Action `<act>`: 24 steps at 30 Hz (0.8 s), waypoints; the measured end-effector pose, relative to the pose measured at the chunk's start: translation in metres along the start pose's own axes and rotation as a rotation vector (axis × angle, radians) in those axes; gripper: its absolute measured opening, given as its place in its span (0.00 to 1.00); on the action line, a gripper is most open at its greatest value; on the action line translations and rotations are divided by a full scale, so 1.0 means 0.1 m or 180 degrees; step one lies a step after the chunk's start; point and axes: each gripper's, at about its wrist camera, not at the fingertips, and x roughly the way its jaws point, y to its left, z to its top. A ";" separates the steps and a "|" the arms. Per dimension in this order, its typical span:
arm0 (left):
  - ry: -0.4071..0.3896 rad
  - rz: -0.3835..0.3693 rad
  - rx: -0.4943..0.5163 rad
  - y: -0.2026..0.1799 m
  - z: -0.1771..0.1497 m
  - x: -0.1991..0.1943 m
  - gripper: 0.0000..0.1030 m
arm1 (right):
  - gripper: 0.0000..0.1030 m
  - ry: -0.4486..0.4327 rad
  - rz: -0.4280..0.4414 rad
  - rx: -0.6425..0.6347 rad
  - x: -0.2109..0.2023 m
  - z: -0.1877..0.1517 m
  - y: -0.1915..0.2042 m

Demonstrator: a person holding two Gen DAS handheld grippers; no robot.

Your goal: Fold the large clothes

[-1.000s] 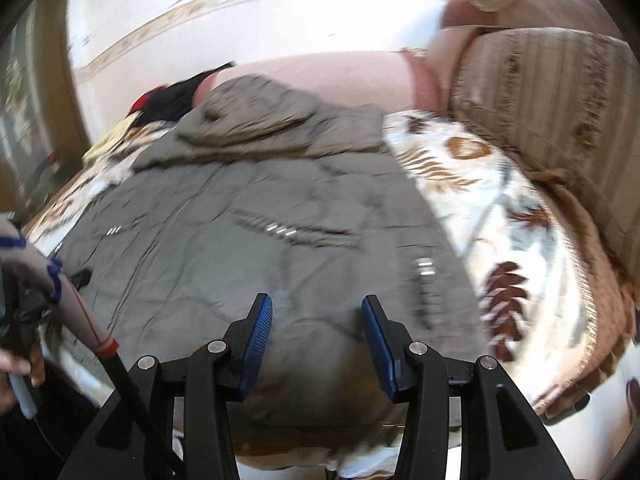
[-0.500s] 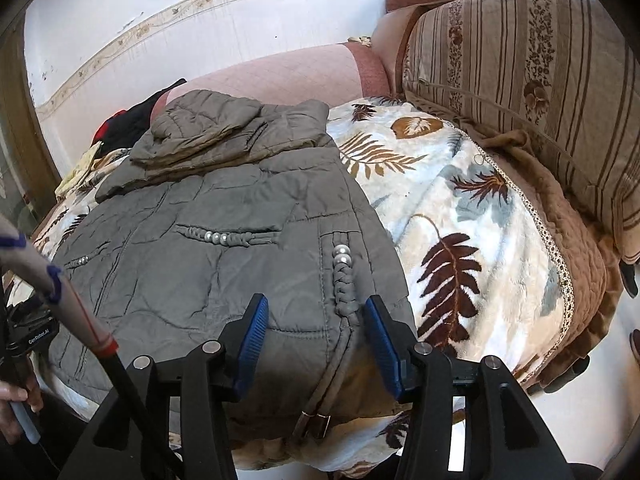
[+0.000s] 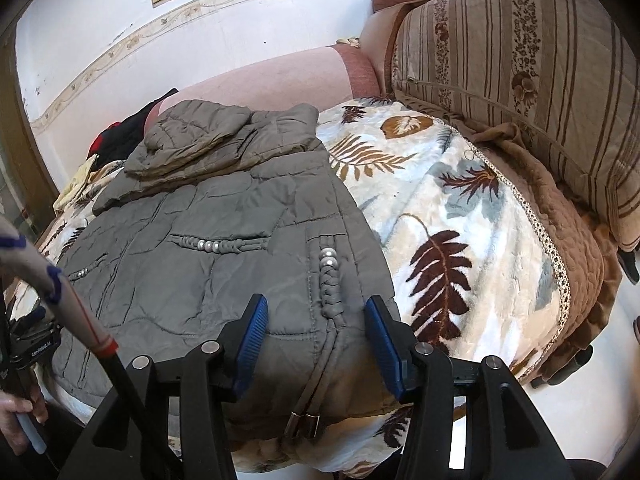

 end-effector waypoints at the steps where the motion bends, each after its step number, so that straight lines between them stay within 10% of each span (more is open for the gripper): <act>1: 0.0000 0.0000 -0.0001 0.00 0.00 0.00 0.77 | 0.54 -0.0002 -0.0003 -0.0001 0.00 0.00 0.00; 15: -0.0047 -0.0139 -0.0442 0.32 -0.06 -0.30 0.77 | 0.59 -0.0018 -0.0028 0.0201 -0.03 0.00 -0.16; 24: 0.0297 -0.0206 -0.1650 1.36 -0.25 -0.17 0.76 | 0.59 0.0079 0.0066 0.0428 0.02 -0.02 -0.28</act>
